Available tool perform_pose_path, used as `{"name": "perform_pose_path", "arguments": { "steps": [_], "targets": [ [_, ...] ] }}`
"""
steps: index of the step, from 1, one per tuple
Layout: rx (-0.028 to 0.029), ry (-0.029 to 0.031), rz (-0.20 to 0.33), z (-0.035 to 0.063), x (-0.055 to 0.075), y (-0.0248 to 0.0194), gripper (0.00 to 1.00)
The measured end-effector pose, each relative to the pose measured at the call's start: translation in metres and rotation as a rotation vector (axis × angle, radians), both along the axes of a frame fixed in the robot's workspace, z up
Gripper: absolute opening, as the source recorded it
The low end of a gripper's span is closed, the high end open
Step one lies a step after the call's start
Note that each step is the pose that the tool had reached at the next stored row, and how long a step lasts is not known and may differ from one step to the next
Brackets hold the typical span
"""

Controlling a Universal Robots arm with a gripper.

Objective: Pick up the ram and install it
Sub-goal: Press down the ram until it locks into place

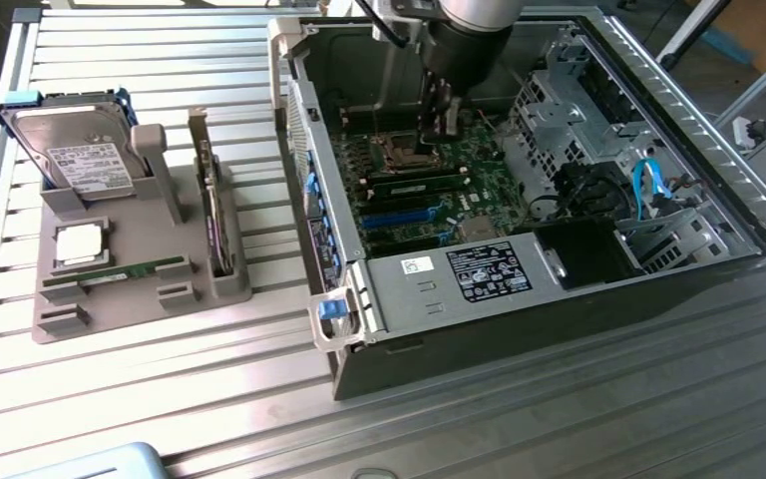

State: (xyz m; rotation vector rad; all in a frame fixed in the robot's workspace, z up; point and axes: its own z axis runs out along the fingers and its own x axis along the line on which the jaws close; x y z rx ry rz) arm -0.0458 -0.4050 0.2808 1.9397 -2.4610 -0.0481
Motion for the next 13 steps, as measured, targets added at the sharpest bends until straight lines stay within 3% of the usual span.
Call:
{"name": "perform_pose_path", "arguments": {
  "steps": [5,13],
  "targets": [
    [0.0001,-0.0001,-0.161,-0.0008,0.0,0.0,0.1],
    [-0.0001,-0.0001,-0.296,-0.001,0.0,0.0,0.1]
  ]
}}
